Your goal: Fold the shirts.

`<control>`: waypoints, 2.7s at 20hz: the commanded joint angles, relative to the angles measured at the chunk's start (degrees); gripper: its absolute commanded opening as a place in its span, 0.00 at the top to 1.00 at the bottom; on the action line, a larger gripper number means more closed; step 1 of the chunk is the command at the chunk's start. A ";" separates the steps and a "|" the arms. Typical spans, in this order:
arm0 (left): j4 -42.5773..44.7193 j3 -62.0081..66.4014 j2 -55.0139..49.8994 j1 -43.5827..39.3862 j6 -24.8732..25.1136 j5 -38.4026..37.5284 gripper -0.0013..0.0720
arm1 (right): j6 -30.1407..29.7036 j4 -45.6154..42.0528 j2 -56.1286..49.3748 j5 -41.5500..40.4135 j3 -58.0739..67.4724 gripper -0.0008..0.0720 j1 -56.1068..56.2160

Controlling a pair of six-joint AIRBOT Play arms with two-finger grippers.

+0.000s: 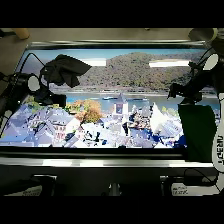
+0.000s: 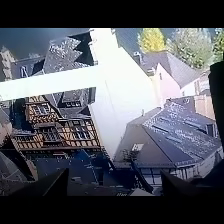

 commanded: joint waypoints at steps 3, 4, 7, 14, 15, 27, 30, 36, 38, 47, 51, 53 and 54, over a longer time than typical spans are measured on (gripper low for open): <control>0.00 -0.02 -0.04 -0.02 0.02 0.02 0.00 | 0.02 0.00 -0.04 0.02 0.04 0.13 0.04; 0.02 -0.02 -0.04 -0.02 0.00 0.02 0.00 | 0.02 0.00 -0.04 0.02 0.04 0.13 0.04; 0.02 -0.02 -0.04 -0.02 0.00 0.02 0.00 | 0.02 0.00 -0.04 0.02 0.04 0.13 0.04; 0.00 -0.02 -0.04 -0.02 -0.15 0.07 0.00 | 0.02 0.00 -0.04 -0.39 0.04 0.13 0.04; -0.02 -0.02 -0.17 -0.04 -0.22 1.36 0.00 | 0.02 0.00 -0.04 -0.39 0.04 0.13 0.04; -4.13 7.48 -15.02 3.10 -5.57 28.96 0.12 | 0.63 0.07 -0.17 -23.06 0.04 0.13 0.07; -9.16 28.11 -31.06 10.34 -5.57 17.68 0.05 | 0.63 0.07 -0.17 -25.40 0.04 0.13 0.07; -29.66 40.72 -46.60 15.52 -7.02 18.47 0.06 | 0.63 1.31 -0.17 -25.46 0.04 0.17 0.07; -29.59 40.02 -47.23 14.60 -6.38 22.67 0.10 | 0.63 2.01 -0.15 -25.49 0.04 0.17 0.04; -40.04 39.98 -38.69 12.63 4.72 30.99 0.95 | -0.07 3.26 0.37 -23.98 0.07 0.26 0.04; -39.52 39.93 -18.58 6.27 20.35 25.40 0.95 | -2.14 2.08 4.76 -24.44 0.22 0.26 -0.07; -33.57 39.36 -9.77 -0.66 21.75 20.92 0.95 | -2.19 -1.62 10.05 -24.57 0.22 0.26 -0.07; -29.42 37.53 -6.08 -5.22 21.73 19.23 0.95 | -2.16 -3.69 13.33 -23.96 0.22 0.26 -0.07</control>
